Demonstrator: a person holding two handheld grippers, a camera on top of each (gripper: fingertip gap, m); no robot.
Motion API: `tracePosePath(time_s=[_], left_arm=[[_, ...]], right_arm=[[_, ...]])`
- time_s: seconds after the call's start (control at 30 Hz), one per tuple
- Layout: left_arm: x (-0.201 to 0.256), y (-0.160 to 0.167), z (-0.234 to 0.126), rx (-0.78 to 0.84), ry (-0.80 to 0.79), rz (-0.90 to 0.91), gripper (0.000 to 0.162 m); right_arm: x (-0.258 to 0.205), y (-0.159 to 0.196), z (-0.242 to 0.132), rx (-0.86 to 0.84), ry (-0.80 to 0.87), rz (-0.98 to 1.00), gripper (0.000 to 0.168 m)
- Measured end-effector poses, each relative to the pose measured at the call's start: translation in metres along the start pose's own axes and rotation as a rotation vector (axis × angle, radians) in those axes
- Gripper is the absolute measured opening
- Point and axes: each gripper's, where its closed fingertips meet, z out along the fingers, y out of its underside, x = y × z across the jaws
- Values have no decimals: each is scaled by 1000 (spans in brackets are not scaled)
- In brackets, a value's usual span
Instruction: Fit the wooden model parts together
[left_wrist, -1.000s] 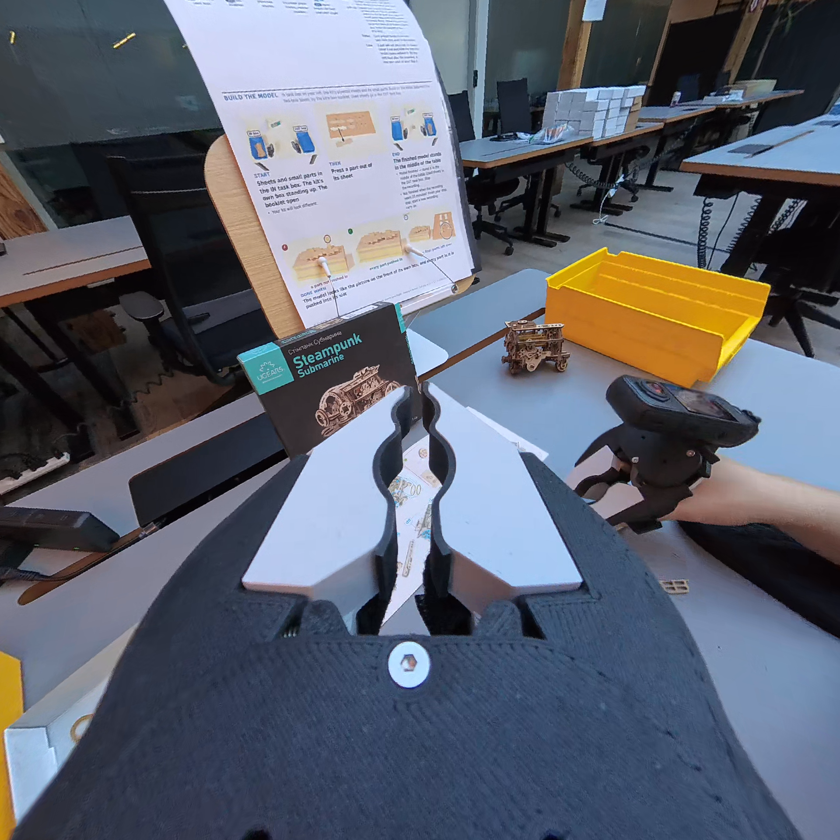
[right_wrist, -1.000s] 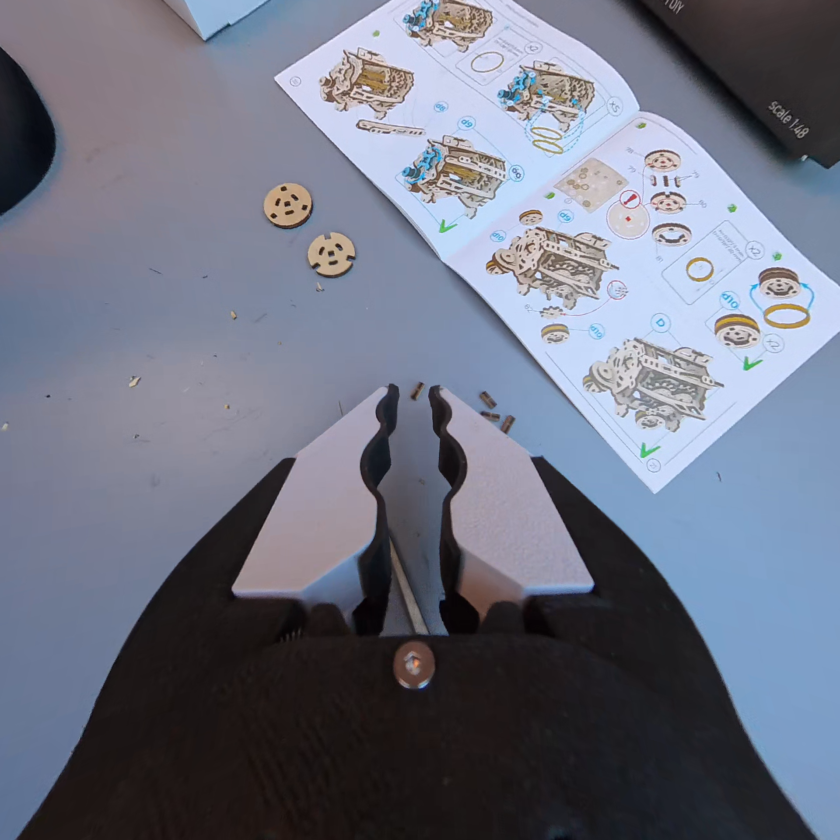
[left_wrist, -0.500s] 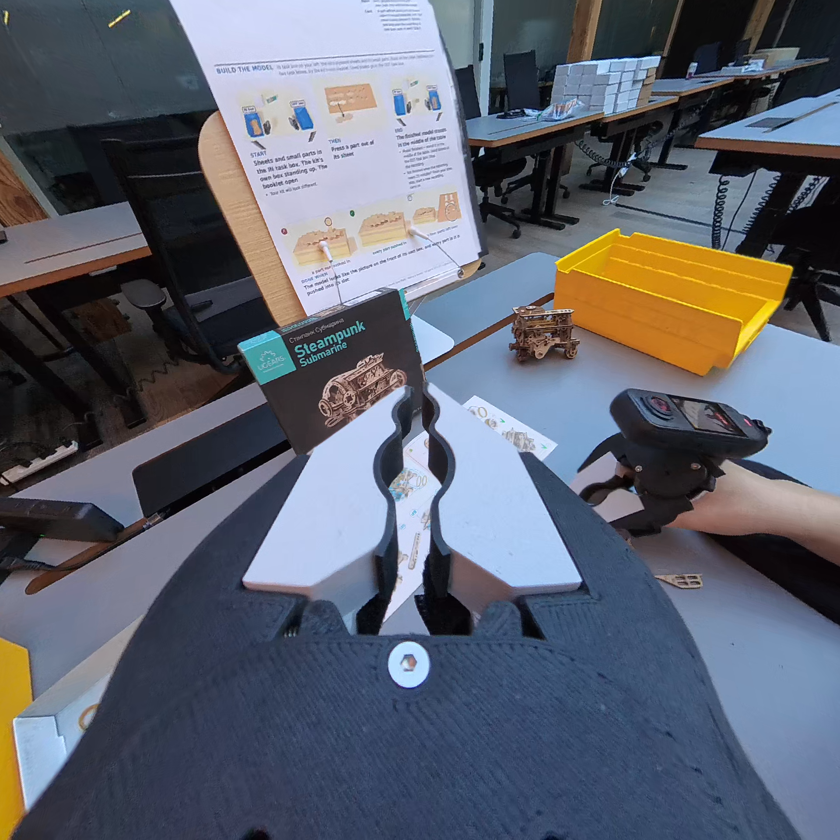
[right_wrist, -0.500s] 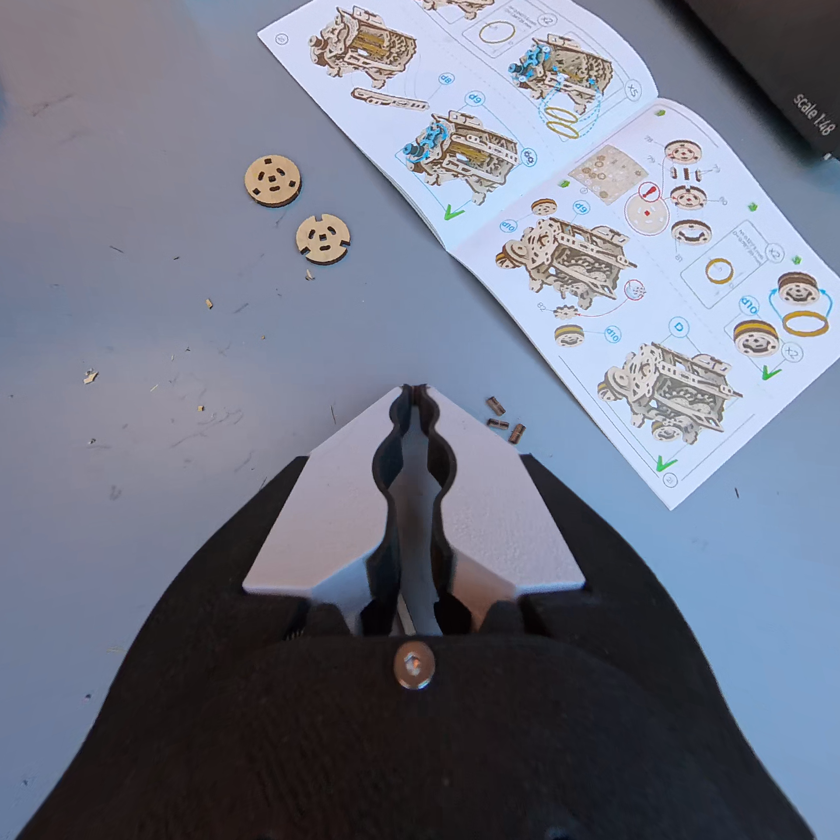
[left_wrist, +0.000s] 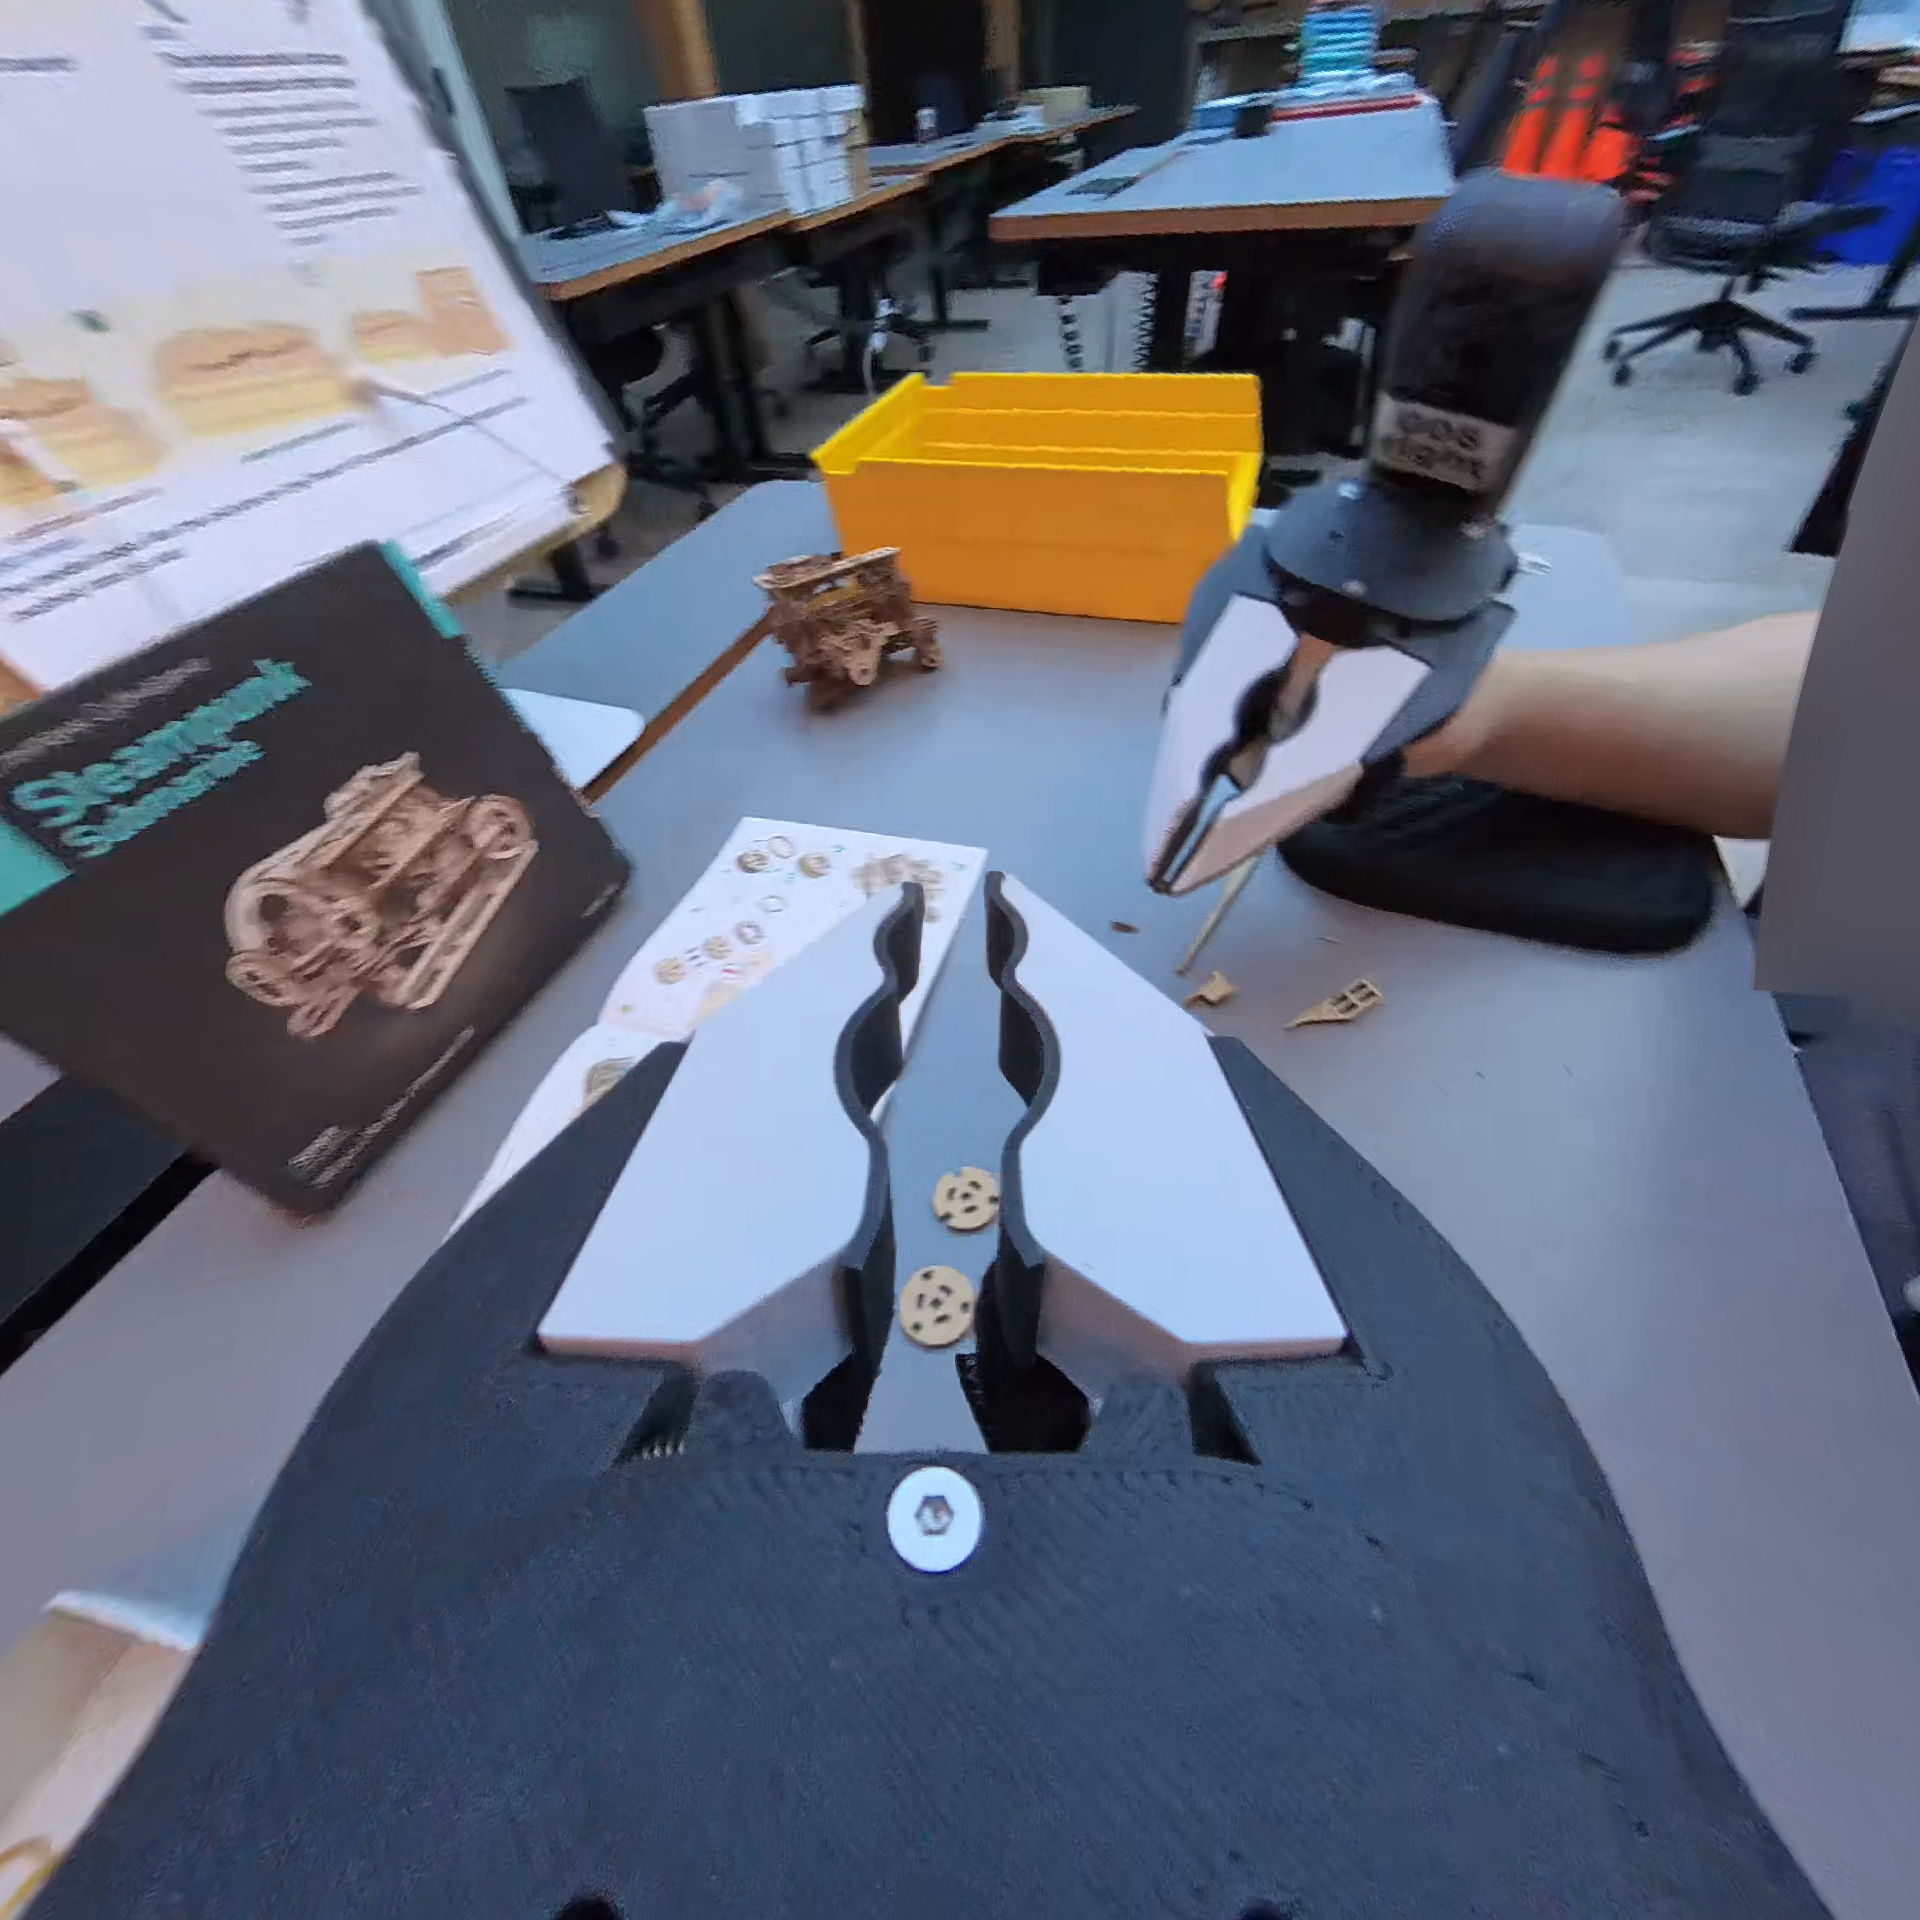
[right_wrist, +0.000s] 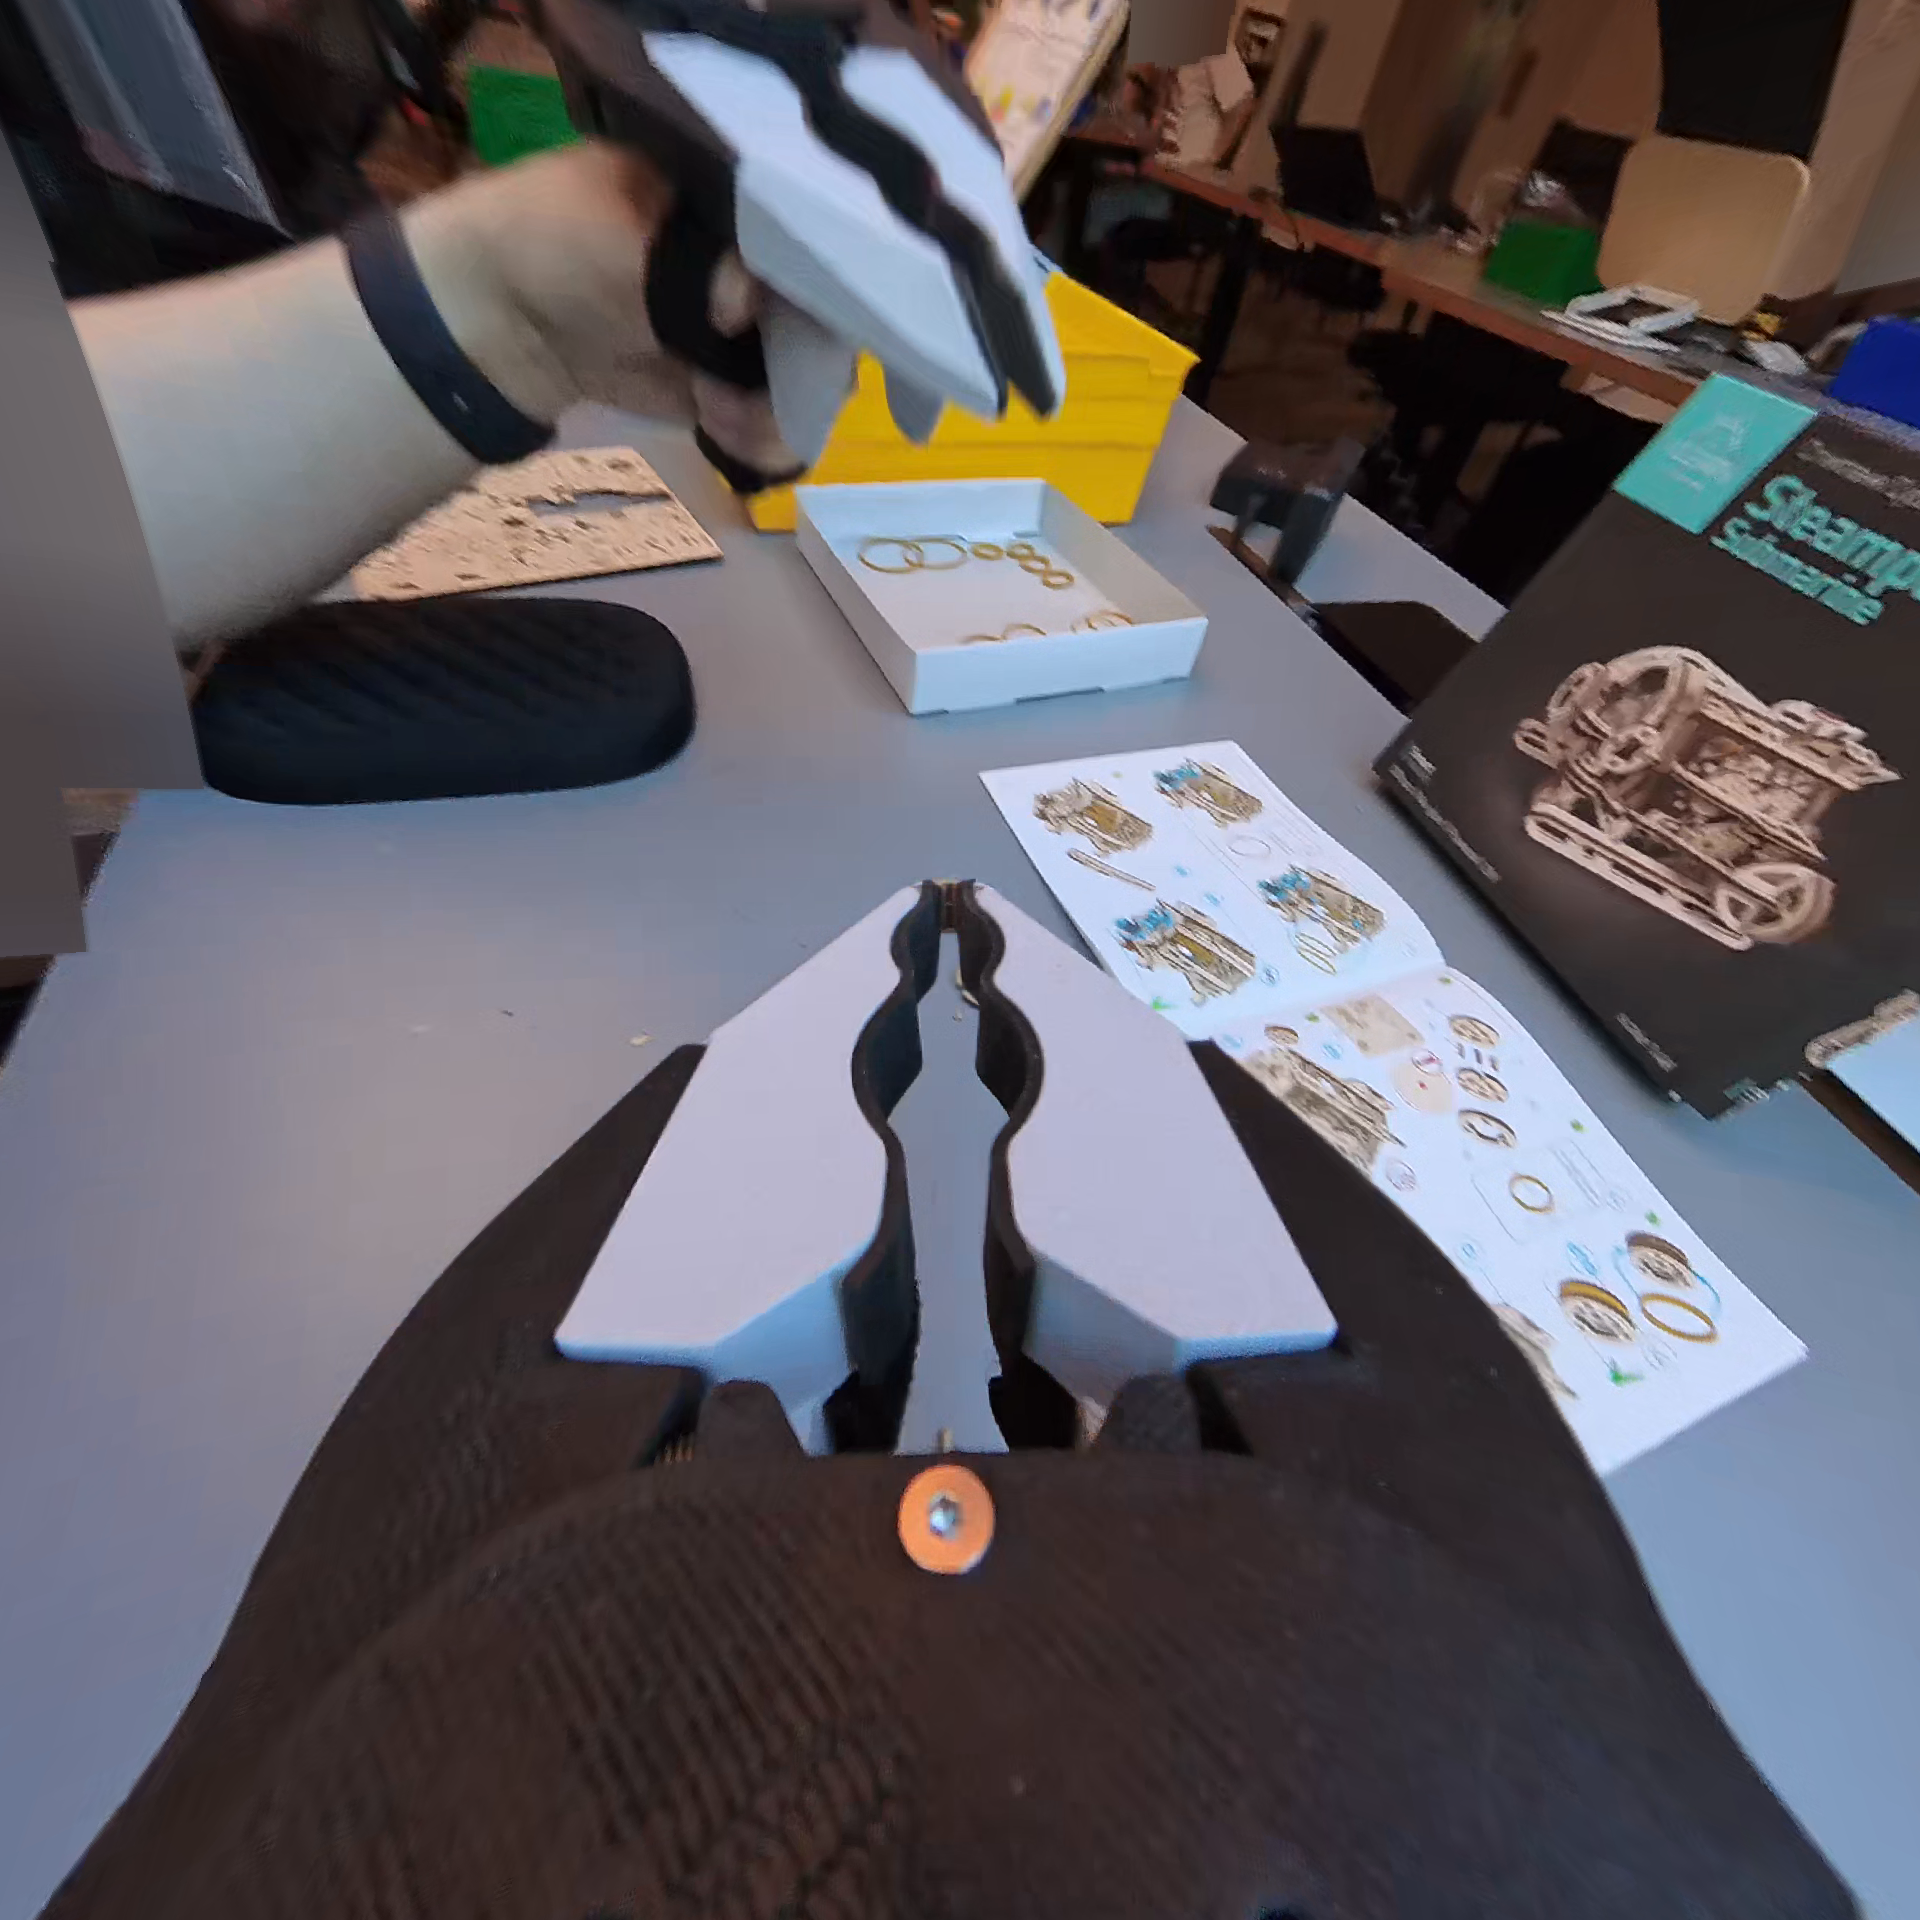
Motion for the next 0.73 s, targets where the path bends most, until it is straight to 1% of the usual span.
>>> tracePosePath(time_s=[0.03,0.07,0.2,0.23,0.27,0.3,0.33,0.37,0.4,0.47,0.53,0.63,0.67,0.73], left_arm=[[13,6,6,7,33,-6,8],[24,10,12,13,61,-38,7],[53,16,32,17,168,-270,7],[58,21,36,-4,179,-278,9],[63,27,39,-35,180,-236,9],[67,32,39,-48,176,-160,12],[73,32,38,-31,177,-71,9],[78,28,34,9,176,10,13],[79,22,29,51,159,72,13],[82,15,18,88,153,155,15],[84,14,13,77,146,238,20],[91,14,16,36,138,358,23],[91,10,18,42,113,388,23],[94,-1,20,96,92,429,19]], right_arm=[[-5,-6,0,28,-25,0,1],[-7,-10,0,44,-31,-10,1],[-25,-21,0,57,-62,-136,1],[-29,-22,2,58,-74,-143,1],[-31,-21,4,41,-87,-113,1],[-32,-19,7,21,-114,-54,1],[-35,-17,8,7,-156,24,1],[-35,-19,9,11,-197,116,1],[-35,-22,8,18,-246,215,1],[-40,-29,4,14,-381,402,1],[-38,-36,0,9,-467,554,1],[-42,-49,-5,-3,-622,724,1],[-44,-54,-6,-3,-665,766,1],[-45,-57,-5,-27,-696,818,1]])
